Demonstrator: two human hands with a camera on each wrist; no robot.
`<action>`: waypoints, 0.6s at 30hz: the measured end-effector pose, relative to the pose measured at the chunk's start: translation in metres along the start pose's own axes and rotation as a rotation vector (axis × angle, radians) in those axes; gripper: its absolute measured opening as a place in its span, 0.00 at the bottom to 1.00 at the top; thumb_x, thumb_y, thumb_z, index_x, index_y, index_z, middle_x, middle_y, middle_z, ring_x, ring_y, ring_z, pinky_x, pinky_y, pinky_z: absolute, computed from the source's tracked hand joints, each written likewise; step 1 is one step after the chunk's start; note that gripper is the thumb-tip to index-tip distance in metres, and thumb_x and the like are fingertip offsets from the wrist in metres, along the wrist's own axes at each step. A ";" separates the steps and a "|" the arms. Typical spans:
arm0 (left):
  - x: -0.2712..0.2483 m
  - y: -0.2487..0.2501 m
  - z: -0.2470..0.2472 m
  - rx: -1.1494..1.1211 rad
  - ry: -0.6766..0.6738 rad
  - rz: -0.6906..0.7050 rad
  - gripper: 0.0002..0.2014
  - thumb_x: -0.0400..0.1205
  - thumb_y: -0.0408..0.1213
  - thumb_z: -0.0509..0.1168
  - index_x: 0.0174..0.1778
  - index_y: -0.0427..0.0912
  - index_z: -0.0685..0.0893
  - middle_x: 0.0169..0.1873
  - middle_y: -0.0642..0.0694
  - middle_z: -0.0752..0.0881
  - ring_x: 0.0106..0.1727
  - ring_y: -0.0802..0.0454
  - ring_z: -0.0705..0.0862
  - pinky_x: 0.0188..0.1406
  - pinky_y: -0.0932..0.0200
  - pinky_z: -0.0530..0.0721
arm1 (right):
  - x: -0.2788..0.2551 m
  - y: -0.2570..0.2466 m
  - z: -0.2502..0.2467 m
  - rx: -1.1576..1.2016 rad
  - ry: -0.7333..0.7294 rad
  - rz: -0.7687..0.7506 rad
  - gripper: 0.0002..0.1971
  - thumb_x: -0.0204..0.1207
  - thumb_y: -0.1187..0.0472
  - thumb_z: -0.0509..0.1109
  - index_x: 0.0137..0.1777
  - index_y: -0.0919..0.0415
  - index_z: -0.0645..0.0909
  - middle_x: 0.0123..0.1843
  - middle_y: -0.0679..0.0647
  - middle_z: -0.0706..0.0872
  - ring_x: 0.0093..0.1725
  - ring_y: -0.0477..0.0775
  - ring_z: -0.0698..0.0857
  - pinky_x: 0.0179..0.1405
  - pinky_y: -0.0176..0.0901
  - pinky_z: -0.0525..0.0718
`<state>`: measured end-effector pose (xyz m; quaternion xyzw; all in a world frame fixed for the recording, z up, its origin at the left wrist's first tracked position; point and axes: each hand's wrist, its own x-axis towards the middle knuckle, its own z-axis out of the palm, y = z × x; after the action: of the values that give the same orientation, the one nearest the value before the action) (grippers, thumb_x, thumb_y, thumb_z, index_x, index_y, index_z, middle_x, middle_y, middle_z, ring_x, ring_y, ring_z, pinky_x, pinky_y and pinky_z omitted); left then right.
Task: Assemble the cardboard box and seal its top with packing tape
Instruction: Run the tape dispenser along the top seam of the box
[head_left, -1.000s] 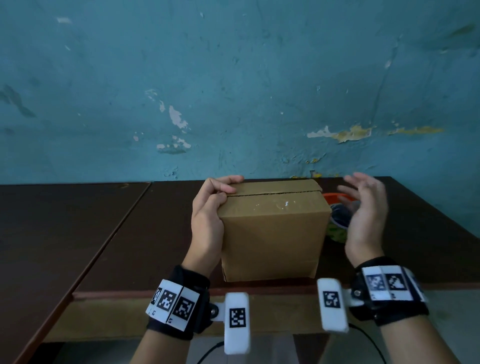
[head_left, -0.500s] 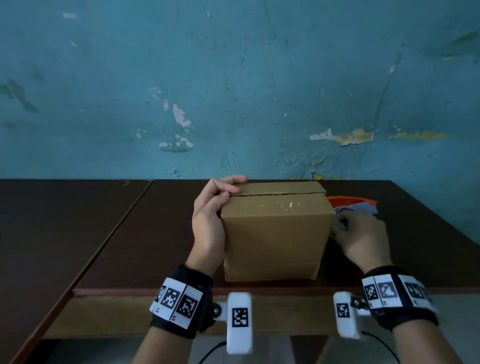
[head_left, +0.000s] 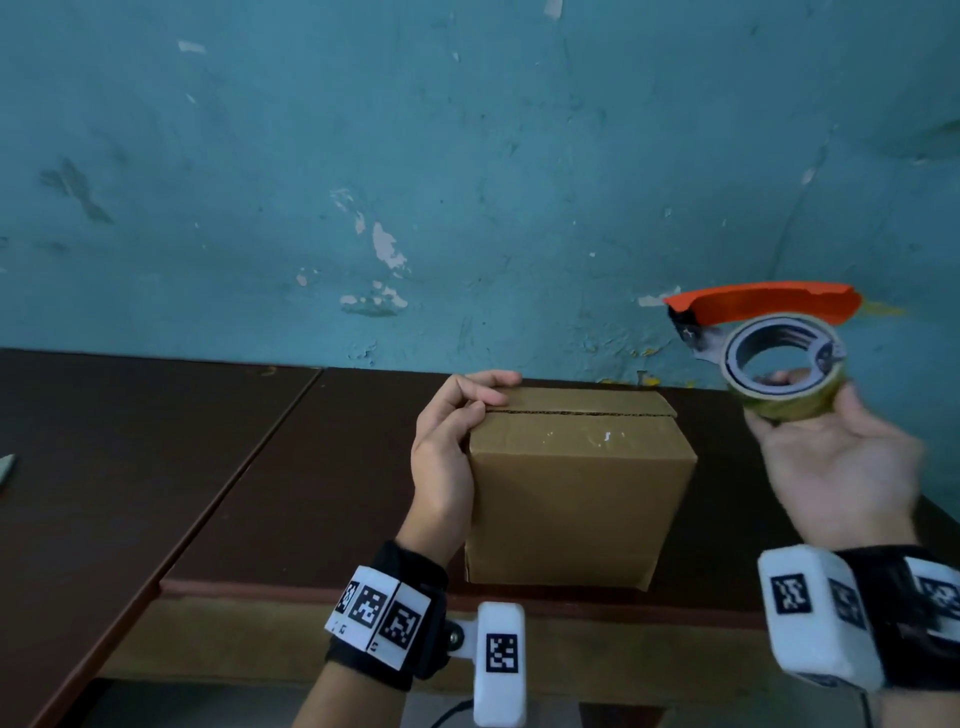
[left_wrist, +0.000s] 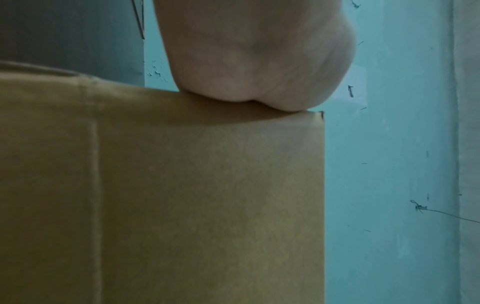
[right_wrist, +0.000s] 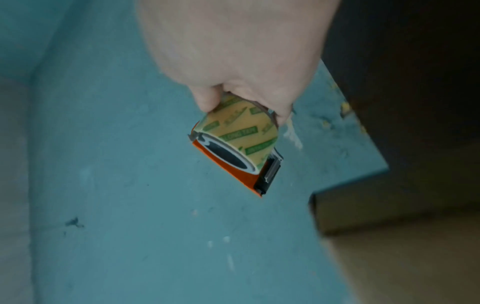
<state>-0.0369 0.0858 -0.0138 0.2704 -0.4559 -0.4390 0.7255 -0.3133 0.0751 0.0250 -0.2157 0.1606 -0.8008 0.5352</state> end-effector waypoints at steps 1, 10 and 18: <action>0.000 0.001 0.000 0.003 -0.003 -0.002 0.12 0.80 0.18 0.52 0.42 0.32 0.81 0.60 0.31 0.90 0.66 0.42 0.88 0.62 0.59 0.85 | -0.004 0.002 0.009 0.046 -0.035 0.006 0.29 0.63 0.59 0.77 0.66 0.63 0.82 0.64 0.63 0.91 0.65 0.63 0.89 0.68 0.66 0.83; 0.001 0.000 0.004 0.017 -0.066 -0.037 0.13 0.81 0.18 0.52 0.42 0.32 0.80 0.60 0.31 0.89 0.66 0.41 0.87 0.62 0.59 0.84 | -0.023 0.031 0.070 0.017 -0.207 0.101 0.13 0.85 0.49 0.63 0.46 0.54 0.85 0.40 0.53 0.85 0.46 0.50 0.89 0.71 0.58 0.81; 0.001 -0.001 0.004 0.023 -0.059 -0.064 0.11 0.84 0.19 0.53 0.45 0.32 0.81 0.62 0.30 0.88 0.62 0.44 0.87 0.61 0.58 0.83 | -0.029 0.048 0.084 -0.063 -0.239 0.301 0.10 0.58 0.61 0.75 0.41 0.61 0.86 0.34 0.57 0.77 0.35 0.52 0.79 0.48 0.53 0.91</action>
<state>-0.0409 0.0845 -0.0125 0.2803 -0.4733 -0.4643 0.6941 -0.2223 0.0814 0.0687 -0.2997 0.1514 -0.6748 0.6572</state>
